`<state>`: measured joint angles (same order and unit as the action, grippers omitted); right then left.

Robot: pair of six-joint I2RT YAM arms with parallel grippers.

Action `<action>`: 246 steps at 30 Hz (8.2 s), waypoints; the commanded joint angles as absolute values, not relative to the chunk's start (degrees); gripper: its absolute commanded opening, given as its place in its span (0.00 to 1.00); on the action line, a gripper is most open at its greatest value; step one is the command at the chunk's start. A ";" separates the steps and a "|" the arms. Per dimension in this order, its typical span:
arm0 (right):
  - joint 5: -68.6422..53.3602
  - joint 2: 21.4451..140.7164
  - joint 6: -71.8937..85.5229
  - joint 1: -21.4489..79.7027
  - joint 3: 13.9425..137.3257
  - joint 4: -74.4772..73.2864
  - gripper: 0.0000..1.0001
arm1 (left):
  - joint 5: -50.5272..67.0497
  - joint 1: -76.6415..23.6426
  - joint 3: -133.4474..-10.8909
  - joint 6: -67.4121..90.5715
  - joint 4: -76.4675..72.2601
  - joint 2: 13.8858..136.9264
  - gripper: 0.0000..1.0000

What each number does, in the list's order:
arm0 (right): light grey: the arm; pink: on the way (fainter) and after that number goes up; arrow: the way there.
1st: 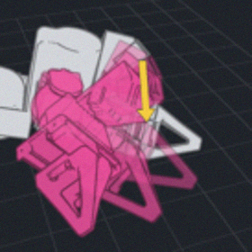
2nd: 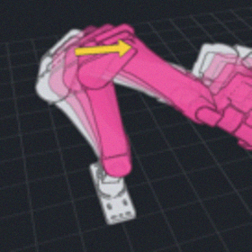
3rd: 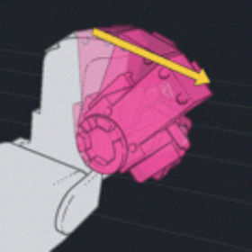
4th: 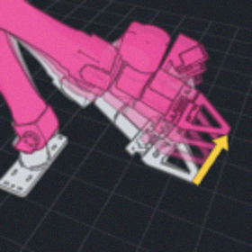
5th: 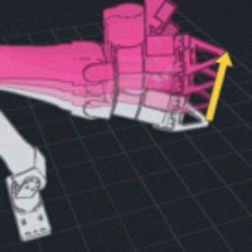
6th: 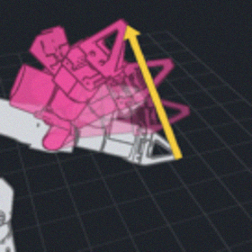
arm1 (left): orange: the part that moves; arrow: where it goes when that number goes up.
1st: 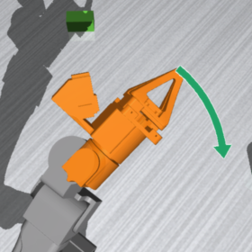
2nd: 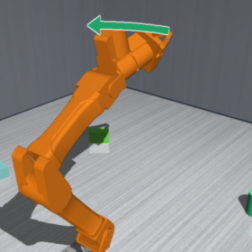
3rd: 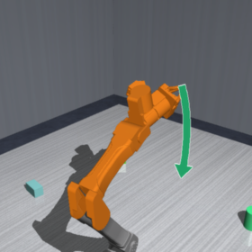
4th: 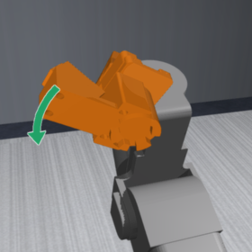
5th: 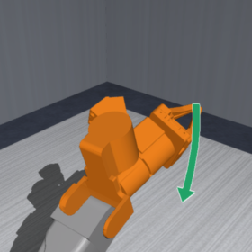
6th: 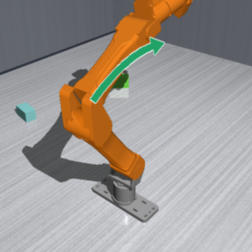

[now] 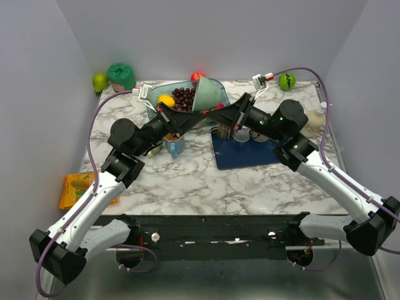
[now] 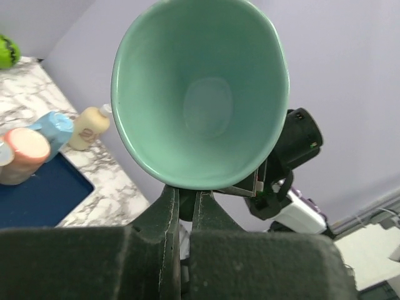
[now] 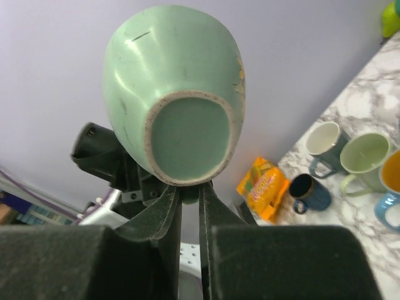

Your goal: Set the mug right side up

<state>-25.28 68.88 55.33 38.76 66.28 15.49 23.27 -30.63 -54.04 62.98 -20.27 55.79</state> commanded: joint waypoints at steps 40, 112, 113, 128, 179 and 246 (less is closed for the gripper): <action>-2.99 68.82 43.95 39.46 66.09 -27.16 0.83 | -43.58 -51.33 -37.27 60.29 48.78 54.49 0.00; 32.44 127.96 81.12 34.81 114.34 -61.70 0.87 | -25.84 -40.08 -59.15 41.31 44.91 48.60 0.98; 32.00 129.10 81.65 34.46 115.39 -61.79 0.87 | -25.49 -39.21 -59.15 41.13 45.00 48.60 0.98; 25.93 133.51 72.52 34.01 118.31 -61.70 0.87 | -20.74 -33.93 -58.18 39.46 44.21 47.99 0.98; 19.07 106.70 39.20 34.63 74.79 -33.49 0.01 | -18.98 -31.03 -54.67 39.29 42.54 46.67 0.98; -31.20 67.15 51.33 37.53 70.40 15.73 0.01 | 27.16 -31.99 -59.15 58.01 -26.63 58.97 0.36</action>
